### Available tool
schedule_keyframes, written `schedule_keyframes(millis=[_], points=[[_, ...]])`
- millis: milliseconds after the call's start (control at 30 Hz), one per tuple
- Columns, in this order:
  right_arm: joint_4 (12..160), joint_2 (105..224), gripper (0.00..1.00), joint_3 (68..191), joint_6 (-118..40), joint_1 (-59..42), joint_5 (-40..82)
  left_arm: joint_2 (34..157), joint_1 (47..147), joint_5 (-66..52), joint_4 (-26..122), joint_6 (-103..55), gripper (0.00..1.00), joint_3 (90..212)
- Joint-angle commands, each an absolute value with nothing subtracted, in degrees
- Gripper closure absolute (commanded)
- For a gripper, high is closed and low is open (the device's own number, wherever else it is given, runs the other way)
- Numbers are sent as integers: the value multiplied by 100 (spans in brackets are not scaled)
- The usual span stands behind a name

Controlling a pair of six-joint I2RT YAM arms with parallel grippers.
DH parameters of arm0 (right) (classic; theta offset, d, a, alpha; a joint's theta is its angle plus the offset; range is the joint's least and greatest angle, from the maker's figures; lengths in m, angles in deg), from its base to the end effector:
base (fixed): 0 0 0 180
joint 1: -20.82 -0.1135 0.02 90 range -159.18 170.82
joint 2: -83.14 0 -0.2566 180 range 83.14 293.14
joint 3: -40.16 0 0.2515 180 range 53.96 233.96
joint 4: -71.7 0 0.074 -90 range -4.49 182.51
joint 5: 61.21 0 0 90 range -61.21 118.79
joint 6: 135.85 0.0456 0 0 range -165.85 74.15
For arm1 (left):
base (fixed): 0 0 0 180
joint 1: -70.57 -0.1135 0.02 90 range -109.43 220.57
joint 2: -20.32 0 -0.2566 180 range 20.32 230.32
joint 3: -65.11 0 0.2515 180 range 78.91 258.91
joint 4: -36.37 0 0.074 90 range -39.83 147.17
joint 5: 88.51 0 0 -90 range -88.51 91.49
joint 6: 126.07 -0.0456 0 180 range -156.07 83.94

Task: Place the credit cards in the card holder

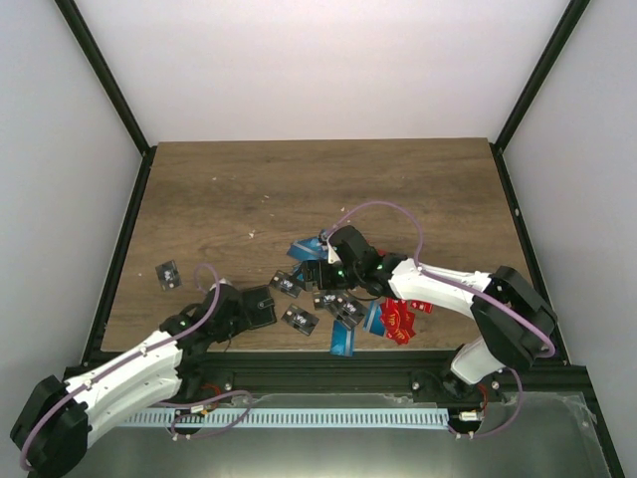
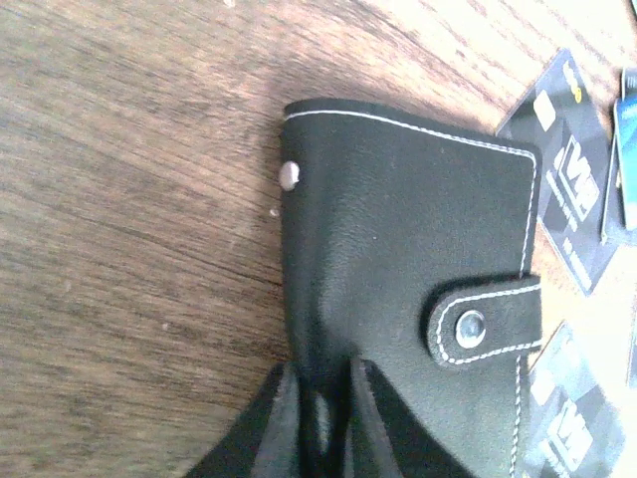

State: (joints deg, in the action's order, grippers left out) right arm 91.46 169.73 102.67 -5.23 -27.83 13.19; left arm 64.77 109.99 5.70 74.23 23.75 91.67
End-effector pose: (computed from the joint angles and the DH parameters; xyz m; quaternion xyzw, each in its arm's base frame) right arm 0.2018 0.2479 0.1854 -0.1169 0.9055 0.3617 0.1887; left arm 0.1129 -0.0885 0.1172 -0.1798 0.9380 -0.2014 0.2174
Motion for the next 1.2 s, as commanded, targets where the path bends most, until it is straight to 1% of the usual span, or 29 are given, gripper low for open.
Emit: schedule_keyframes(millis=[0, 33, 67, 267, 433, 600, 667, 733, 833, 933, 1067, 1167], points=[[9111, 16939, 1, 10226, -503, -2840, 1210, 6425, 11026, 531, 7219, 2387, 91, 8823], [9086, 16918, 1, 10179, -486, -2840, 1195, 6319, 11028, 535, 7215, 2395, 95, 8802], [9049, 16904, 1, 10139, -477, -2840, 1188, 6241, 11025, 539, 7219, 2397, 96, 8787], [8793, 16897, 1, 10064, -546, -2840, 1048, 5715, 11023, 643, 7407, 2262, 96, 8869], [8588, 16877, 0, 10164, -949, -2840, 947, 5439, 11028, 683, 7372, 1901, 96, 9134], [9287, 16787, 0, 10667, -1462, -2827, 1374, 5408, 11023, 644, 7154, 1397, 96, 9585], [9362, 16618, 0, 10657, -1664, -2768, 1356, 5452, 11027, 555, 7051, 1182, 96, 9780], [9216, 16347, 0, 10481, -1760, -2588, 1041, 5500, 11024, 415, 6893, 1010, 96, 9933], [8830, 15850, 0, 10101, -1856, -2162, 192, 5635, 11021, 109, 6574, 778, 96, 10098], [8742, 15515, 0, 9911, -1958, -1821, -454, 5862, 11024, -386, 6159, 563, 96, 10249], [8605, 15386, 0, 9789, -1937, -1630, -1114, 6141, 11024, -1035, 5596, 463, 96, 10355], [8418, 15352, 0, 9628, -1715, -1566, -1301, 6171, 11035, -1386, 5364, 471, 96, 10394]])
